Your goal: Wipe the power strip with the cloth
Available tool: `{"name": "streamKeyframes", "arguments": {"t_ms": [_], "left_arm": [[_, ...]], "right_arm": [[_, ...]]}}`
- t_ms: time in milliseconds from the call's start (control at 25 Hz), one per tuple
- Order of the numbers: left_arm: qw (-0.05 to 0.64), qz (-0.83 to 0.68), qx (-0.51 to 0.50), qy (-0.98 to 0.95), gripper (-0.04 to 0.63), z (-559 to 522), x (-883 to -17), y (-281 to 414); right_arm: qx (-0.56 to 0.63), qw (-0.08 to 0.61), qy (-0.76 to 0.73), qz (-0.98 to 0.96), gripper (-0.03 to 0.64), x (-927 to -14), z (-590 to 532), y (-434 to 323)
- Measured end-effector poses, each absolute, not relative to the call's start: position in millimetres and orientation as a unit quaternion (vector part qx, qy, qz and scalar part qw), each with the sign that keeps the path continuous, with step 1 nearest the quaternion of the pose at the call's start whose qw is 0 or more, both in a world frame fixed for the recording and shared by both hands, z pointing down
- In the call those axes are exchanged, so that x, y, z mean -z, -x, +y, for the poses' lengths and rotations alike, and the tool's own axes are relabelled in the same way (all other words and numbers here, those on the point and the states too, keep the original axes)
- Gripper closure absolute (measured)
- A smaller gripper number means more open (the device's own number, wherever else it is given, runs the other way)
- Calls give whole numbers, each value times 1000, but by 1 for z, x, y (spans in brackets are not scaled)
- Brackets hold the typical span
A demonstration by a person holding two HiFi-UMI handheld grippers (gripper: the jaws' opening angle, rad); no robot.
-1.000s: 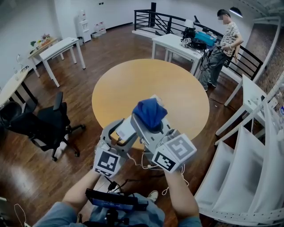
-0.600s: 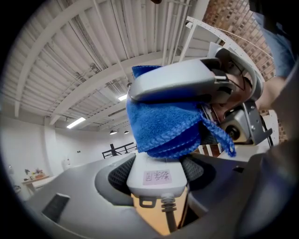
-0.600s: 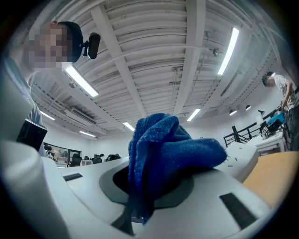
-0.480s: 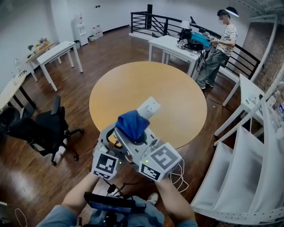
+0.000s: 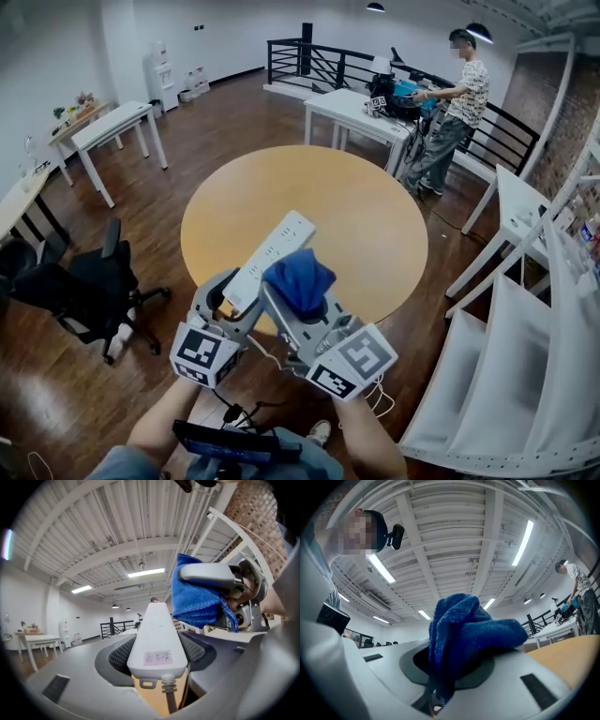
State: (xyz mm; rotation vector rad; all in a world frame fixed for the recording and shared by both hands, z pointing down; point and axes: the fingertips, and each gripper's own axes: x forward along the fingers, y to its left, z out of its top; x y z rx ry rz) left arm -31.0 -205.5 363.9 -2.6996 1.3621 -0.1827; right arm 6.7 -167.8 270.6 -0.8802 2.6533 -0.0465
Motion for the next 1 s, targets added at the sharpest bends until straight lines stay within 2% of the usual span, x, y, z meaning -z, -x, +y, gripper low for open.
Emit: {"name": "streamKeyframes", "arguments": {"t_ms": [200,1000], "left_arm": [[36,448,32,893,305,-205,-353,36],[89,415,41,905,305,-168,-342,34]], "right_arm": [[23,169,325,930,552,-276,-173,-24],[-1,171,384,907,552,-252,-202,-84]]}}
